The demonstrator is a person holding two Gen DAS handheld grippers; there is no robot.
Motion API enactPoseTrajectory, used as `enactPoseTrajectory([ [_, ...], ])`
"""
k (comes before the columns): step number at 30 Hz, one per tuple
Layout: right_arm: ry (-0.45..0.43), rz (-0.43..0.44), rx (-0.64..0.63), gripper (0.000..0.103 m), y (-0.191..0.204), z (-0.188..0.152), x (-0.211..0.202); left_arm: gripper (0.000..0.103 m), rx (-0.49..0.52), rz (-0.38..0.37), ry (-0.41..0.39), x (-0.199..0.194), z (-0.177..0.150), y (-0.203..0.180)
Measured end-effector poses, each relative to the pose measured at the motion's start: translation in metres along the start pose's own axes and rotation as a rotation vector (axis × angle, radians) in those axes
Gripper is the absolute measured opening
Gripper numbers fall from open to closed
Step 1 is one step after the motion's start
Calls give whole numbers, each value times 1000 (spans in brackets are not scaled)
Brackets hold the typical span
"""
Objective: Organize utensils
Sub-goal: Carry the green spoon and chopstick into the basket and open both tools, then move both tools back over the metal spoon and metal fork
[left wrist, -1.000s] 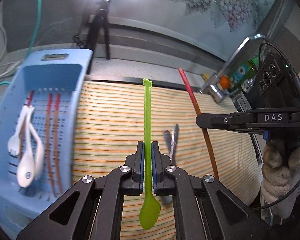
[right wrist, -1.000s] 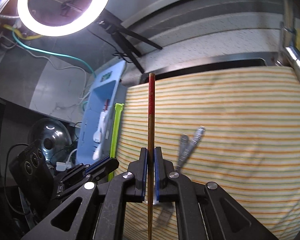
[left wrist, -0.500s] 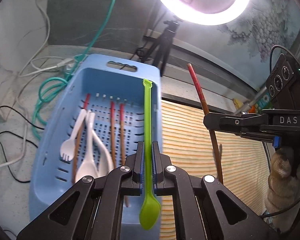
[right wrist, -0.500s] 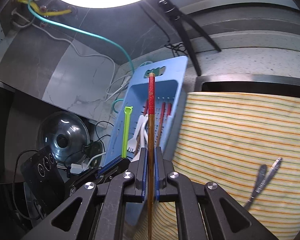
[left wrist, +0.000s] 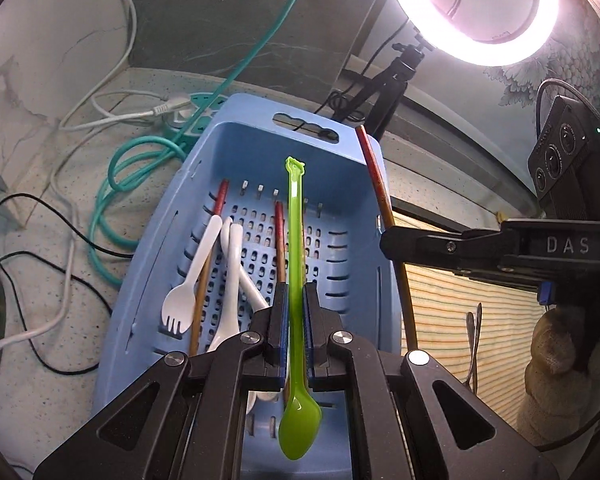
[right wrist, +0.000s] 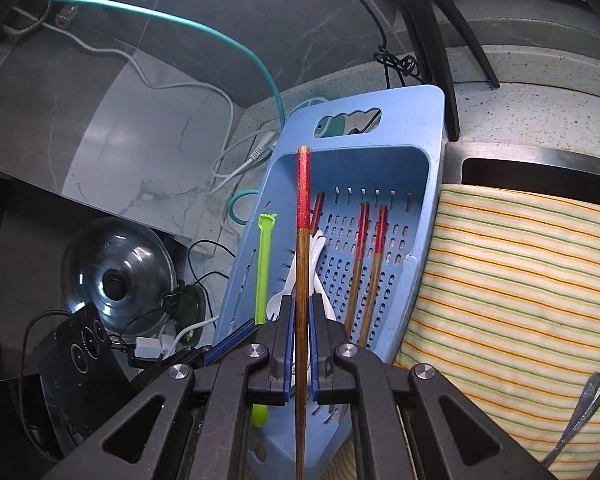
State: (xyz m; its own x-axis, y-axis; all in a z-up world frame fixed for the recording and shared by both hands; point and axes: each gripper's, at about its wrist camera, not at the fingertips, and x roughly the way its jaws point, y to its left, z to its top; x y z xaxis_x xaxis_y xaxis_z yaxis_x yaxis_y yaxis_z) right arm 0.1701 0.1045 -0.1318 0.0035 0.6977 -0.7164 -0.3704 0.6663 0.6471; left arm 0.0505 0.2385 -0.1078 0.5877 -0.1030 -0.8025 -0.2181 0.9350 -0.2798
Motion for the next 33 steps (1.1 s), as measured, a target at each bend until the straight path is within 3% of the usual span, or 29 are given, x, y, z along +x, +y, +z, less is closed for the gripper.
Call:
enactPoseTrajectory([
  [6, 6, -29, -22, 9, 1, 4, 6, 6, -19, -12, 8, 5, 0, -1],
  [9, 4, -37, -36, 9, 1, 5, 3, 16, -22, -4, 13, 6, 1, -3],
  [25, -23, -103, -89, 13, -6, -3, -26, 17, 27, 44, -3, -9, -10, -16],
  [26, -28, -109, -95, 14, -6, -4, -30, 20, 29, 46, -4, -10, -11, -18],
  [28, -39, -111, -101, 17, -8, -6, -38, 25, 37, 46, -10, -13, -13, -22],
  [30, -56, -101, -100, 29, -12, -8, -51, 25, 51, 42, -14, -17, -15, -28],
  [33, -96, -113, -113, 32, -17, -13, -70, 25, 81, 45, -20, -22, -19, -39],
])
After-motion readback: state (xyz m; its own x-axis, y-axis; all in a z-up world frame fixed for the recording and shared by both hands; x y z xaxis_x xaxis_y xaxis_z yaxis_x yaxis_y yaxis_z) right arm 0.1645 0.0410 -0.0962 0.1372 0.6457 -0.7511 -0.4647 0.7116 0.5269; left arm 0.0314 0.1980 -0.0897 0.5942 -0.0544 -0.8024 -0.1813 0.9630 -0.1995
